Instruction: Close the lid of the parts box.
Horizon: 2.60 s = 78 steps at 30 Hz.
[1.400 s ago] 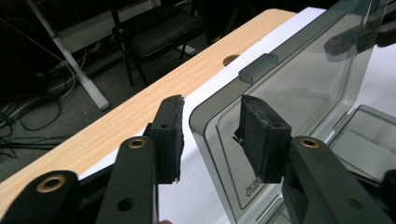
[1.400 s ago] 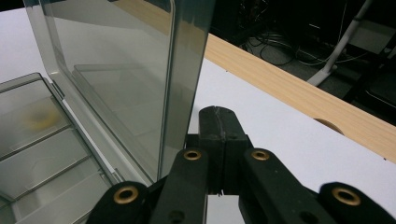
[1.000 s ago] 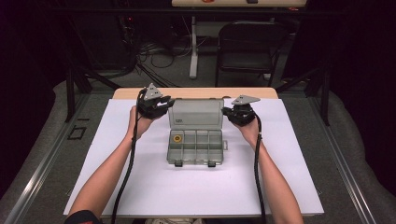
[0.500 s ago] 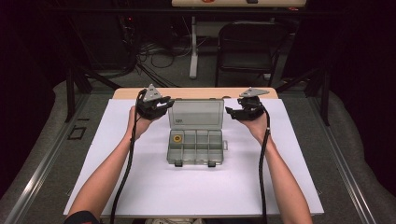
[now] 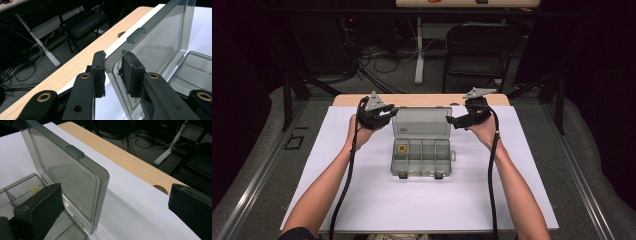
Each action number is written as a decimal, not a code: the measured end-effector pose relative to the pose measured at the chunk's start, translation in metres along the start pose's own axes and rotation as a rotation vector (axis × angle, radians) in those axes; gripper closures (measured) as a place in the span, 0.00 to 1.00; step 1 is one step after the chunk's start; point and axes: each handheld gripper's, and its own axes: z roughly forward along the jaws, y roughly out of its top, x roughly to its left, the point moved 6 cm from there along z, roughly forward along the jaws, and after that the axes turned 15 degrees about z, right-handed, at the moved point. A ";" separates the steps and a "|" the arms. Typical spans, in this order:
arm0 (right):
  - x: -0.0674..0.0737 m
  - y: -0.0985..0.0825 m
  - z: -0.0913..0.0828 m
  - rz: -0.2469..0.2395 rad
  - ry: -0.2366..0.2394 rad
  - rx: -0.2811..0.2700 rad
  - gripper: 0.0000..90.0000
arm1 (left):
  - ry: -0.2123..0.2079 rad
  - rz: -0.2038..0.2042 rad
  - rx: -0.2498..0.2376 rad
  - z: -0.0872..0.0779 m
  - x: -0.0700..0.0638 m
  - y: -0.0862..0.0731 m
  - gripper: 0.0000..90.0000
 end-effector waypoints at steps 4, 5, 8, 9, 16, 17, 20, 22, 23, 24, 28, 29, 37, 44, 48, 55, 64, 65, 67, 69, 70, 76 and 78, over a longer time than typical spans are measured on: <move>0.007 0.002 0.004 -0.017 0.014 0.032 0.17 | -0.005 0.000 -0.004 -0.002 -0.001 -0.001 0.82; 0.008 0.002 0.005 -0.016 0.011 0.033 0.21 | -0.007 0.003 -0.003 -0.002 -0.001 -0.001 0.82; 0.011 0.004 0.006 -0.022 0.007 0.033 0.37 | -0.012 -0.001 -0.001 -0.004 -0.002 -0.001 0.82; 0.011 0.004 0.006 -0.025 0.002 0.030 0.43 | -0.015 -0.003 -0.002 -0.004 -0.002 -0.001 0.82; 0.017 0.002 0.007 -0.034 0.021 0.065 0.71 | -0.032 -0.012 0.000 -0.006 -0.002 -0.001 0.83; 0.018 0.002 0.008 -0.033 0.017 0.064 0.75 | -0.034 -0.015 0.002 -0.006 -0.002 -0.001 0.83; 0.022 0.002 0.008 -0.030 0.009 0.064 0.75 | -0.038 -0.021 0.008 -0.007 -0.002 -0.002 0.83; 0.023 0.003 0.007 -0.032 0.015 0.064 0.77 | -0.047 -0.025 0.008 -0.009 -0.002 -0.002 0.83; 0.023 0.003 0.006 -0.034 0.018 0.065 0.77 | -0.050 -0.026 0.010 -0.009 -0.002 -0.002 0.83; 0.024 0.003 0.005 -0.037 0.022 0.065 0.77 | -0.052 -0.026 0.012 -0.010 -0.002 -0.002 0.83; 0.027 0.002 0.002 -0.036 0.029 0.071 0.78 | -0.079 -0.035 0.020 -0.014 -0.003 -0.002 0.82; 0.027 0.002 0.002 -0.036 0.030 0.071 0.78 | -0.081 -0.034 0.022 -0.015 -0.004 -0.002 0.82; 0.030 -0.002 -0.003 -0.051 0.028 0.072 0.79 | -0.096 -0.026 0.013 -0.019 -0.009 -0.002 0.82; 0.034 -0.007 -0.006 -0.078 0.011 0.070 0.79 | -0.095 -0.031 0.011 -0.022 -0.013 -0.002 0.81; 0.036 -0.008 -0.008 -0.088 0.003 0.073 0.80 | -0.094 -0.026 0.007 -0.023 -0.014 -0.002 0.81; 0.038 -0.010 -0.011 -0.111 0.000 0.072 0.80 | -0.077 -0.017 0.002 -0.025 -0.018 -0.002 0.80; 0.038 -0.012 -0.012 -0.123 0.006 0.070 0.81 | -0.103 -0.035 -0.014 -0.032 -0.019 0.004 0.58; 0.038 -0.012 -0.012 -0.124 0.009 0.068 0.81 | -0.091 -0.040 -0.018 -0.034 -0.018 0.007 0.52; 0.038 -0.012 -0.012 -0.130 0.011 0.069 0.81 | -0.089 -0.042 -0.034 -0.038 -0.018 0.013 0.50; 0.038 -0.012 -0.012 -0.136 0.011 0.072 0.81 | -0.071 -0.040 -0.038 -0.041 -0.015 0.018 0.57; 0.039 -0.012 -0.013 -0.138 0.012 0.074 0.81 | -0.057 -0.048 -0.038 -0.041 -0.013 0.021 0.63; 0.040 -0.015 -0.015 -0.136 0.018 0.072 0.80 | -0.003 -0.088 0.027 -0.029 -0.005 0.026 0.90; 0.040 -0.015 -0.015 -0.139 0.016 0.074 0.80 | -0.015 -0.083 0.050 -0.025 -0.007 0.025 0.96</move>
